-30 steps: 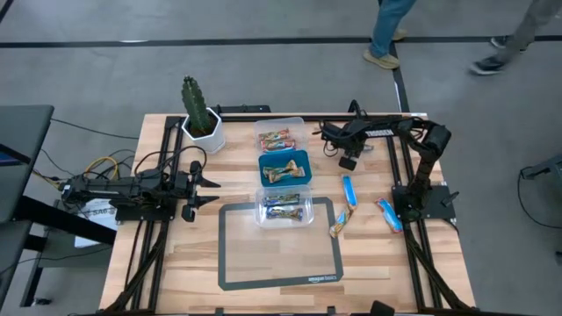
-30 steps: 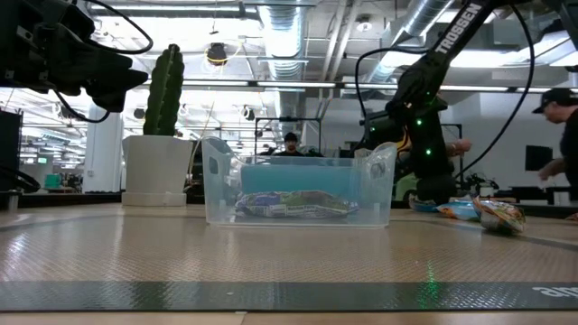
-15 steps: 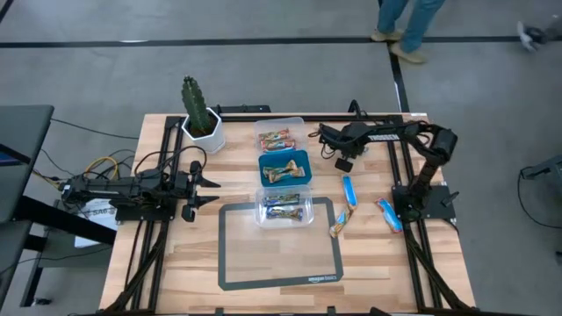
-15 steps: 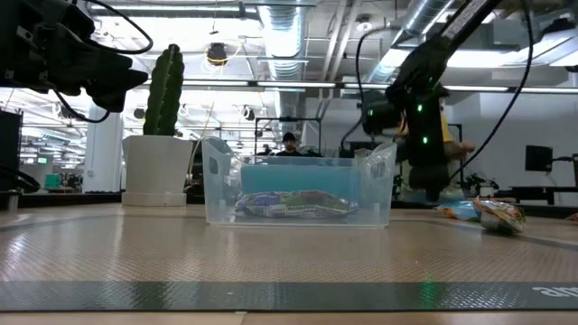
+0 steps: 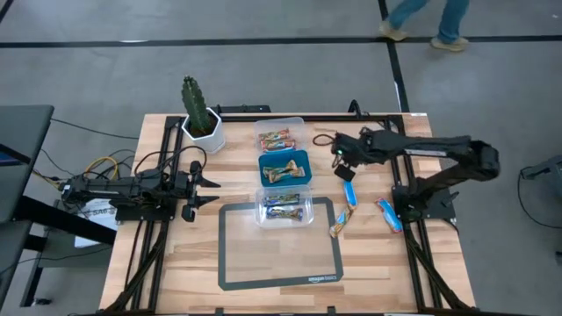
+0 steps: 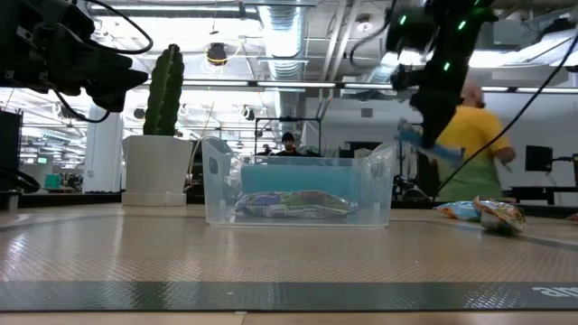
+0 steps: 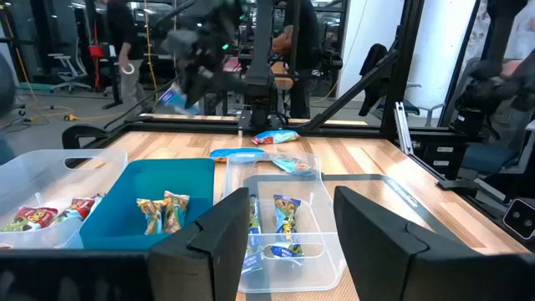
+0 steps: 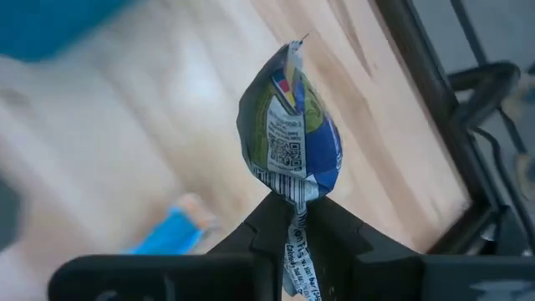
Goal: Pick and place Granola Bars by type
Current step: Put the blue granola bar into the bottom transparent bin
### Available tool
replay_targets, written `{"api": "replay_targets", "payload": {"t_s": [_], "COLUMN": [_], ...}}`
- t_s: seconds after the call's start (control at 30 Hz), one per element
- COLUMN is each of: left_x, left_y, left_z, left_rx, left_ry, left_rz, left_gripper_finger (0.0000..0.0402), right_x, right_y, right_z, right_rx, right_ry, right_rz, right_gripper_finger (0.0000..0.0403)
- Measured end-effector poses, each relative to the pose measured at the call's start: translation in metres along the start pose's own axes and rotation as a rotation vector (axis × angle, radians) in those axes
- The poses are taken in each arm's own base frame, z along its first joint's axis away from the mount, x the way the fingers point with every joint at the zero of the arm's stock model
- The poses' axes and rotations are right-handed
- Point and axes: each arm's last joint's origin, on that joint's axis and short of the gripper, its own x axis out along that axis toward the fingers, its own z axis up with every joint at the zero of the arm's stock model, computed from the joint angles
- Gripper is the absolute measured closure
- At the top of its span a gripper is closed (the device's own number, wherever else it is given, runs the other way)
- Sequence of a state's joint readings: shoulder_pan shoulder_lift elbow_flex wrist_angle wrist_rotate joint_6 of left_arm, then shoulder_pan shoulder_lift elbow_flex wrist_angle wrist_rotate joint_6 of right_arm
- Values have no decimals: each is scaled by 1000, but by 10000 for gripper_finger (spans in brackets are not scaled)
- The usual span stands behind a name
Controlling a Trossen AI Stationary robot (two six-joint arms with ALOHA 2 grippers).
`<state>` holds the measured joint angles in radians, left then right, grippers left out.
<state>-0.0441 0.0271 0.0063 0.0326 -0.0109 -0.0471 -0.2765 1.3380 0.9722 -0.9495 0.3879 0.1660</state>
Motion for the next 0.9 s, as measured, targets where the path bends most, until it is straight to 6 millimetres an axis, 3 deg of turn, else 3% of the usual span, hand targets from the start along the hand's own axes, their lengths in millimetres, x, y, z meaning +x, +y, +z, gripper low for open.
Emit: {"api": "replay_targets", "payload": {"t_s": [0.37, 0.7, 0.9], "left_x": [0, 0, 0], "left_y": [0, 0, 0], "left_z": [0, 0, 0], "left_rx": [0, 0, 0], "left_ry": [0, 0, 0], "left_rz": [0, 0, 0], "left_gripper_finger": [233, 233, 233], "right_x": [-54, -75, -80], "right_y": [36, 75, 82], "right_z": [-35, -55, -47], "right_rx": [-24, -148, -122], "right_ry": [-101, -142, -243], "right_rz": [165, 303, 363], "right_gripper_finger": [367, 367, 367]}}
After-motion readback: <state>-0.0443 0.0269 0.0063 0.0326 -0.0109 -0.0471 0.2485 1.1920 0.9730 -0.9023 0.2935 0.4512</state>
